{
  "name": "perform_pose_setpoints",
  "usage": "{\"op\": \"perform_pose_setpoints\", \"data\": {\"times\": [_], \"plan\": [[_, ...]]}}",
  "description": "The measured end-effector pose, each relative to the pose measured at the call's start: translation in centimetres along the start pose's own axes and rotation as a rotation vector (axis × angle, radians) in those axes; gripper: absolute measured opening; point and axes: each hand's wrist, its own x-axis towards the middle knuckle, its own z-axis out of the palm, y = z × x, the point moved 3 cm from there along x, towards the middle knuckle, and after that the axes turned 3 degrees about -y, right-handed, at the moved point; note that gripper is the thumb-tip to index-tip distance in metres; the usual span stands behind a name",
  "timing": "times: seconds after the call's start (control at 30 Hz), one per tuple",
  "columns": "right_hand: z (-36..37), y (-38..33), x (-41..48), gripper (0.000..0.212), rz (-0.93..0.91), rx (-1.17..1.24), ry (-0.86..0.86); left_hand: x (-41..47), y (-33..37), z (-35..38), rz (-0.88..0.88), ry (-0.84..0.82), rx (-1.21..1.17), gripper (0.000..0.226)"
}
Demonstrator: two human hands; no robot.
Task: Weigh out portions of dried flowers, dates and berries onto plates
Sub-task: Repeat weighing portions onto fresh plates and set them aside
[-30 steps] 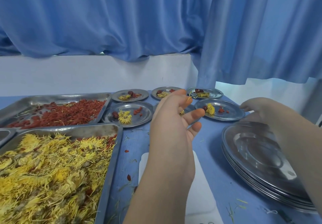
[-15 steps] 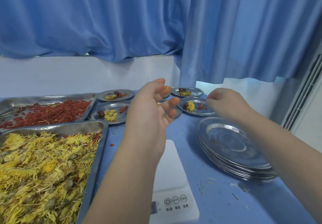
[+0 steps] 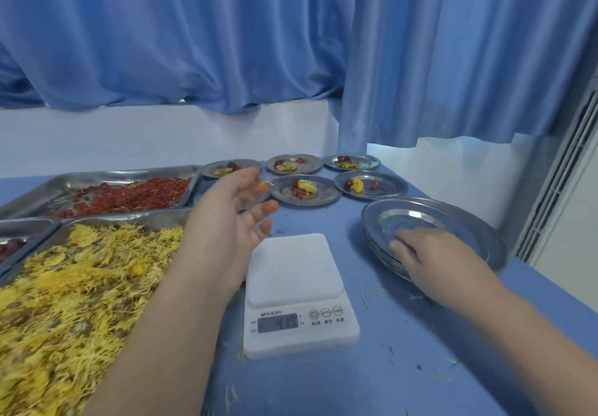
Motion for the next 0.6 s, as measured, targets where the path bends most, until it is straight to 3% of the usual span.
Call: {"op": "perform_pose_setpoints", "data": {"times": [0.17,0.37,0.6], "plan": [[0.1,-1.3,-0.6,0.031,-0.077,-0.140,0.003,-1.6,-1.1,-4.9,-0.032,0.111,-0.002,0.012],[-0.3,-2.4,-0.8,0.029,-0.051,-0.116,0.236,-2.1,-0.9,-7.0,-0.031,0.142,-0.120,0.016],[-1.4,-3.6,-1.3,0.027,-0.352,-0.172,0.623,-2.1,-0.8,-8.2,-0.038,0.188,-0.160,0.015]]}}
